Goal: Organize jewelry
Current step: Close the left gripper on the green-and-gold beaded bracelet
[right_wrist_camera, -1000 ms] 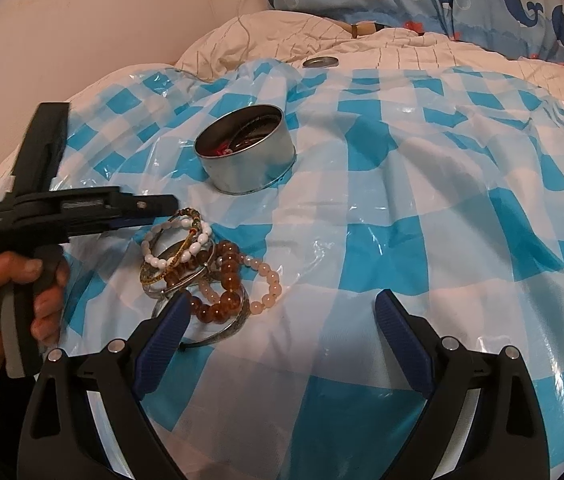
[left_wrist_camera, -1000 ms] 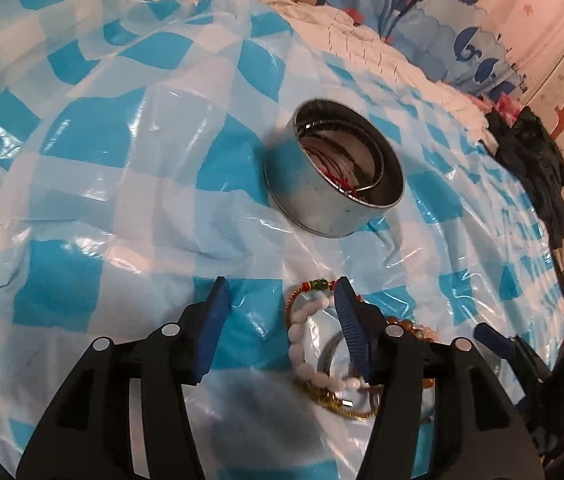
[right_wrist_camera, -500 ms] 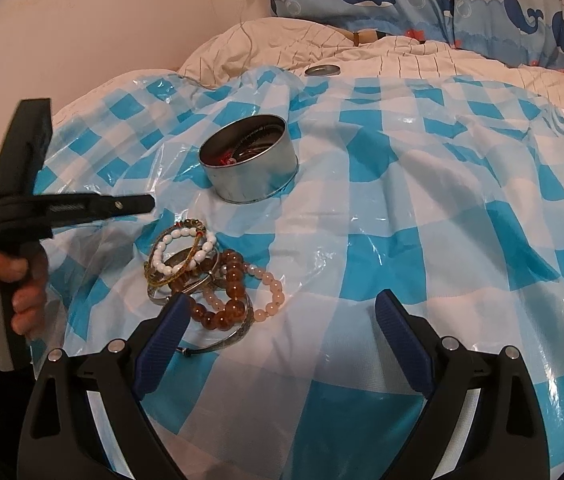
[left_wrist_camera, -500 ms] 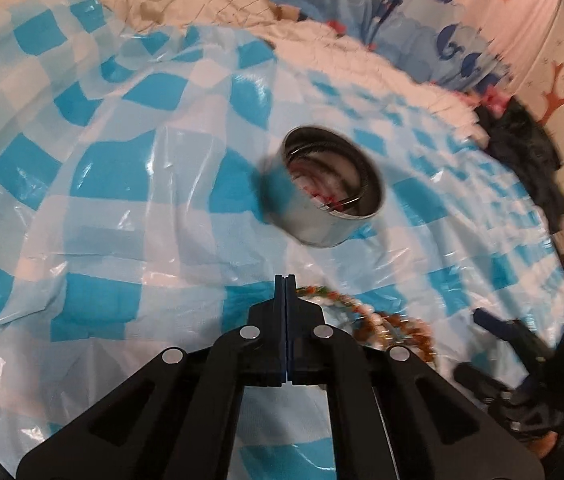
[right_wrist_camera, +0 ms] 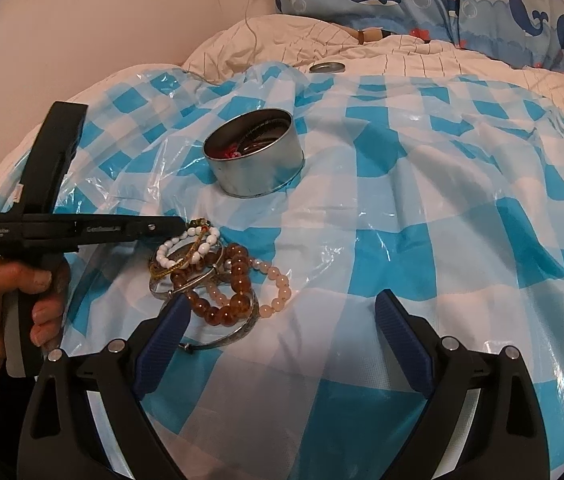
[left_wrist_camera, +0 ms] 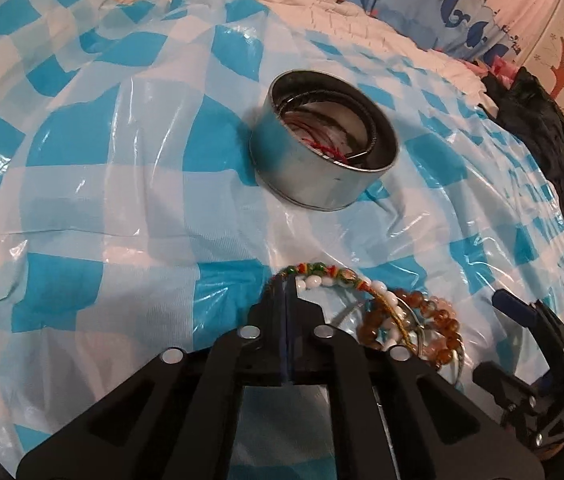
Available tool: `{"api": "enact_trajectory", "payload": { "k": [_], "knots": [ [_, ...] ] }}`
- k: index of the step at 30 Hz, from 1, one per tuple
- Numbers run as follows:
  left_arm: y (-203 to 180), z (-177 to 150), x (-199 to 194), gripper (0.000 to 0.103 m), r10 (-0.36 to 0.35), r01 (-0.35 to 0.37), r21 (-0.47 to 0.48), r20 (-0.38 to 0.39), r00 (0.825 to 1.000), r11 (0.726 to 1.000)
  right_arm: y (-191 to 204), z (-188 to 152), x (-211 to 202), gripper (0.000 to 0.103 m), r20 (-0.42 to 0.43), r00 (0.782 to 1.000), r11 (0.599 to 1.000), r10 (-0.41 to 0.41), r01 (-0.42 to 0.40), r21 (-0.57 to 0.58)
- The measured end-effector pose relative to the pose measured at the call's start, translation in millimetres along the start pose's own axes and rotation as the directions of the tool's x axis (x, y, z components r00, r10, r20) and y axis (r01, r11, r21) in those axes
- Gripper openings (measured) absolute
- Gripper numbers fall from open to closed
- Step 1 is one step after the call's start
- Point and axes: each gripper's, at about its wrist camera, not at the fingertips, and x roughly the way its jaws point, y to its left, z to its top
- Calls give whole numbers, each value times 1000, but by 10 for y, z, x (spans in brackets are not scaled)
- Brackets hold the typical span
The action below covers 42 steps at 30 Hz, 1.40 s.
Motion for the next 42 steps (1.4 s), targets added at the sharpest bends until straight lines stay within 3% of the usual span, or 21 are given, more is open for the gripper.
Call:
{"api": "enact_trajectory", "payload": {
  "k": [8,11,13,15,17,20,22,24,26,29,32,42],
  "knots": [
    [122,48,-367,0,-84,88,-37,94,992,995,23,-8,14,90,-1,1000,1000,-5,5,-6],
    [101,41,-299,0,-91,94,-41,70,993,995,27,-12,24,90,-4,1000,1000,-8,8,-10],
    [87,35,-206,6,-86,88,-52,40,996,995,27,-13,26,90,-4,1000,1000,-7,7,-11],
    [88,37,-145,35,-81,83,-66,29,996,994,25,-17,26,90,-4,1000,1000,-4,4,-10],
    [70,17,-70,40,-52,53,-61,13,999,997,21,-17,25,90,-4,1000,1000,-2,2,-8],
    [47,-32,16,40,-18,18,-43,-9,1000,999,25,-15,22,90,-4,1000,1000,4,-4,-9],
    [20,-49,32,28,-6,6,-31,-18,1000,1000,36,-11,28,90,-4,1000,1000,4,-4,-14],
    [50,-41,-2,8,-21,20,-35,-17,1000,999,35,-9,32,90,-5,1000,1000,3,-3,-14],
    [91,-34,-72,2,-71,70,-50,-11,997,996,34,-8,33,90,-4,1000,1000,2,-2,-11],
    [-2,-45,-173,2,-66,66,9,0,998,998,42,-10,40,90,-4,1000,1000,-1,1,-12],
    [-58,-33,-260,2,42,-45,61,41,998,997,40,-9,41,90,-4,1000,1000,0,0,-12],
    [68,21,-432,2,148,-154,71,92,985,985,40,-8,33,90,-3,1000,1000,4,-4,-10]
  ]
}}
